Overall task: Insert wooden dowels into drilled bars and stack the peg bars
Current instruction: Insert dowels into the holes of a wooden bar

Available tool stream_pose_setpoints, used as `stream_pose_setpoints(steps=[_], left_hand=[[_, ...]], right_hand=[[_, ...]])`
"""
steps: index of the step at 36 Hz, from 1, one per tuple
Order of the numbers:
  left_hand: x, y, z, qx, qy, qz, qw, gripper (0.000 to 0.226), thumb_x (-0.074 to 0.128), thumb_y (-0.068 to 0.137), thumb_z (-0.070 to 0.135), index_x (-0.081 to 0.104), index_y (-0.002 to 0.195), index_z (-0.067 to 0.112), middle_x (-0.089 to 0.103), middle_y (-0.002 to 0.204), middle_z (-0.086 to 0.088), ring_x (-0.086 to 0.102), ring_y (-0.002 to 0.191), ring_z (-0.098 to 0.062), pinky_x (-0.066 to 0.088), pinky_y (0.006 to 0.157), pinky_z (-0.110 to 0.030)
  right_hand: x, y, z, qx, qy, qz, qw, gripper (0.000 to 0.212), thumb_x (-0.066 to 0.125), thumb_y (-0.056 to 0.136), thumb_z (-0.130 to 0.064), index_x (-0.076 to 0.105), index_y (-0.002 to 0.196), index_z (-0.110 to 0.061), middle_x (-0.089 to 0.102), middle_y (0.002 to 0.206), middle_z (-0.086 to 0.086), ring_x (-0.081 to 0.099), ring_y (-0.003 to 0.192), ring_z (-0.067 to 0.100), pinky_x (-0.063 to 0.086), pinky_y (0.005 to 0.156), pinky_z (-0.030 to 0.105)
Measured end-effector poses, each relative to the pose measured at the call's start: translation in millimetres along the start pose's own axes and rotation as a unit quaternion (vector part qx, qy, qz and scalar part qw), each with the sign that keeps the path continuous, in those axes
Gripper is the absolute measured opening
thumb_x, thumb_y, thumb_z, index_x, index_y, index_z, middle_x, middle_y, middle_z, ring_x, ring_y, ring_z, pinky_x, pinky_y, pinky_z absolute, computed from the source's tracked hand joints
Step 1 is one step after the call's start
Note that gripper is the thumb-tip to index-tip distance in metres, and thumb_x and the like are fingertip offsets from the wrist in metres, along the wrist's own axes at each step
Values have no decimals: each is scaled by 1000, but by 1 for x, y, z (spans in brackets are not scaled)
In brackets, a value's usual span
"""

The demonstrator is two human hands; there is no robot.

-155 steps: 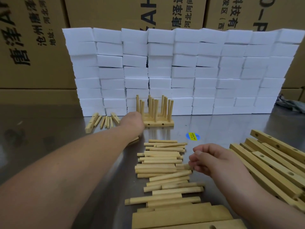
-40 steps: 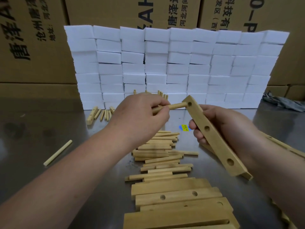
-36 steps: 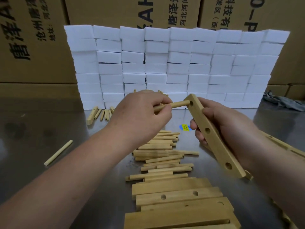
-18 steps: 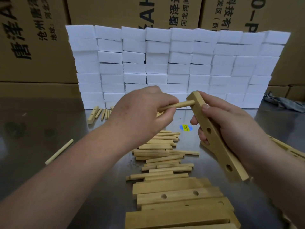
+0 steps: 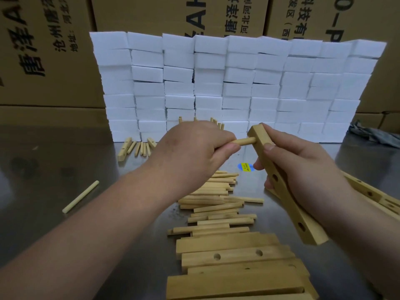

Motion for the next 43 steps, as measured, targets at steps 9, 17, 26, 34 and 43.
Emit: stream_pose_setpoints(steps=[9, 17, 26, 34, 43], left_hand=[[12, -5, -16, -113, -171, -15, 979, 27, 52, 90, 32, 72, 83, 15, 55, 59, -5, 48, 62, -15, 38, 55, -26], [21, -9, -33, -248, -290, -71, 922, 28, 57, 87, 39, 68, 63, 32, 54, 53, 11, 45, 46, -4, 38, 56, -23], [27, -7, -39, -281, -339, -86, 894, 37, 59, 87, 36, 68, 51, 28, 43, 37, 17, 39, 32, 1, 29, 51, -23], [7, -4, -56, -313, -294, 7, 903, 38, 62, 85, 35, 68, 49, 25, 53, 42, 15, 42, 34, 6, 32, 52, -26], [14, -7, -78, -415, -382, 37, 825, 29, 44, 92, 37, 61, 89, 14, 71, 69, 0, 51, 44, -13, 42, 51, -23]], right_hand=[[4, -1, 4, -5, -10, -22, 1000, 28, 48, 91, -29, 59, 98, -54, 65, 67, -10, 55, 47, 3, 47, 47, 15], [9, -3, 9, -12, -3, -29, 999, 34, 48, 92, -22, 57, 103, -53, 63, 63, -9, 54, 45, 3, 43, 45, 11], [12, 2, 12, 0, -19, -46, 999, 34, 48, 93, -26, 53, 101, -58, 65, 69, -14, 55, 48, 1, 44, 48, 10], [9, 5, 22, 77, -7, -76, 994, 41, 50, 90, -27, 48, 130, -35, 72, 84, -9, 64, 61, 9, 52, 51, 20], [-5, 15, 31, 45, -13, 36, 998, 23, 41, 96, -28, 63, 97, -35, 66, 72, -12, 51, 52, 6, 42, 52, 29]])
Point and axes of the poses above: each hand's wrist, its own y-axis towards the middle knuckle, its own x-axis out of the palm, z = x × y, the point moved 6 cm from there along y, towards the middle knuckle
